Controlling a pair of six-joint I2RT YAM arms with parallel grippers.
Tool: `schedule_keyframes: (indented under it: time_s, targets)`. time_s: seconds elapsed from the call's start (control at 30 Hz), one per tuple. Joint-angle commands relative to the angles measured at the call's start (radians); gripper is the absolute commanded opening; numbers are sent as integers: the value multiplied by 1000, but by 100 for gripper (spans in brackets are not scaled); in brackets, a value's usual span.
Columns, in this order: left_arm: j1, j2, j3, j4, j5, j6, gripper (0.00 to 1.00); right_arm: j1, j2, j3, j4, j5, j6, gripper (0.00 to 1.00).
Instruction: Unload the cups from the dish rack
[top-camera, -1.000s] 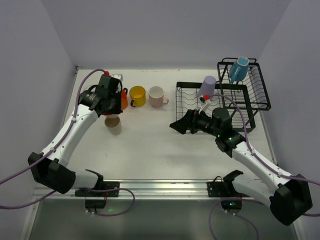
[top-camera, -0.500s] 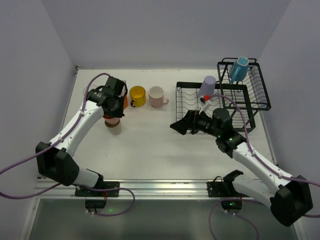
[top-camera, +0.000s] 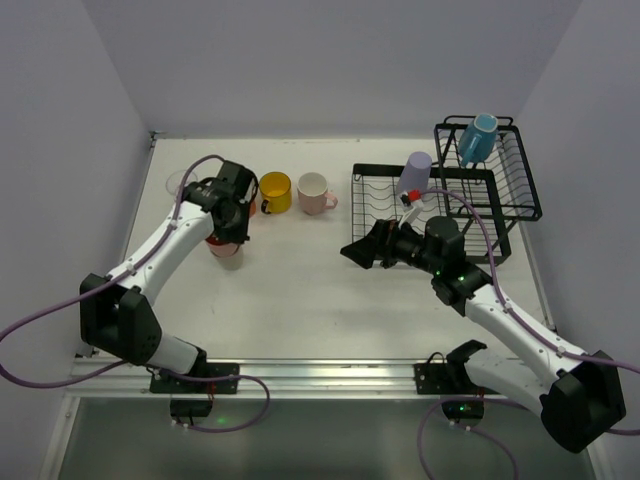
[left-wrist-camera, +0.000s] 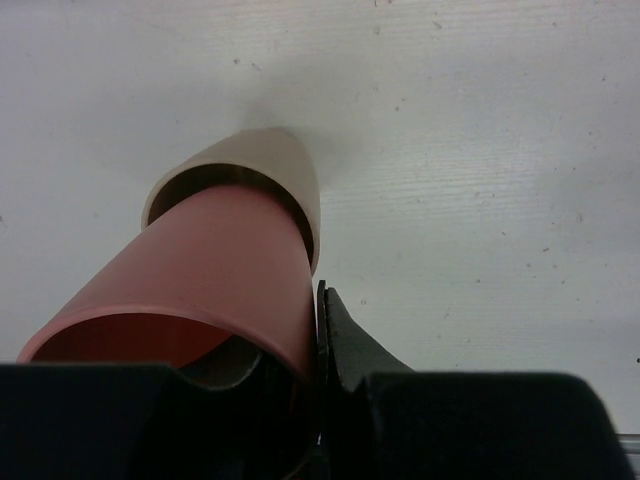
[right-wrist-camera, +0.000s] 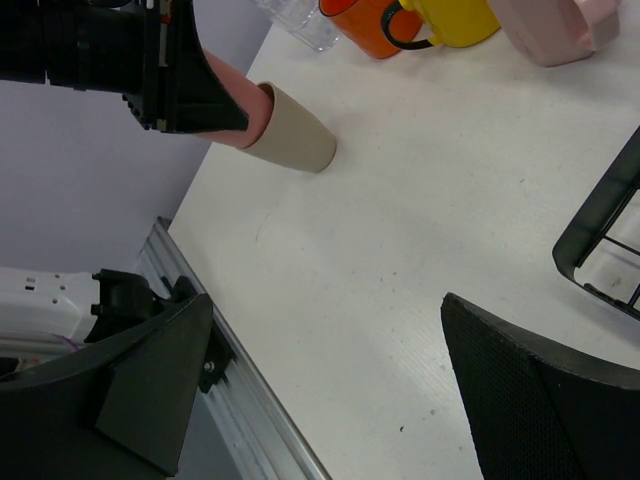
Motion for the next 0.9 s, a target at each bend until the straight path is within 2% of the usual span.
schedule_keyframes:
  time_s: [0.0,0.03,0.2,0.37,0.4,0.47,0.5,0.6,0.77,0.87]
  targets:
    - [4,8,-10,18,8,38,19,2,-15,-10,1,25,-20,99]
    - [4,9,-13,21,7,38,23,2,-13,-10,1,29,-22,99]
    - [4,5,-31,38,-1,38,33,4,-16,-12,-2,44,-28,99]
    - [4,-9,-27,49,-25,35,49,4,-9,-12,1,52,-34,99]
    - [4,-14,-18,52,-28,33,66,2,-7,-12,-2,61,-39,99]
    - [4,-28,1,54,-42,35,92,4,-6,-7,-11,75,-51,99]
    - [4,-37,22,61,-48,33,100,4,-4,-4,-14,85,-55,99]
    - [4,-52,70,75,-44,35,100,2,5,2,-19,90,-69,99]
    - [2,-130,136,147,-1,33,100,7,10,24,-56,182,-108,99]
    - [-3,-233,102,304,88,30,100,20,11,60,-96,219,-124,99]
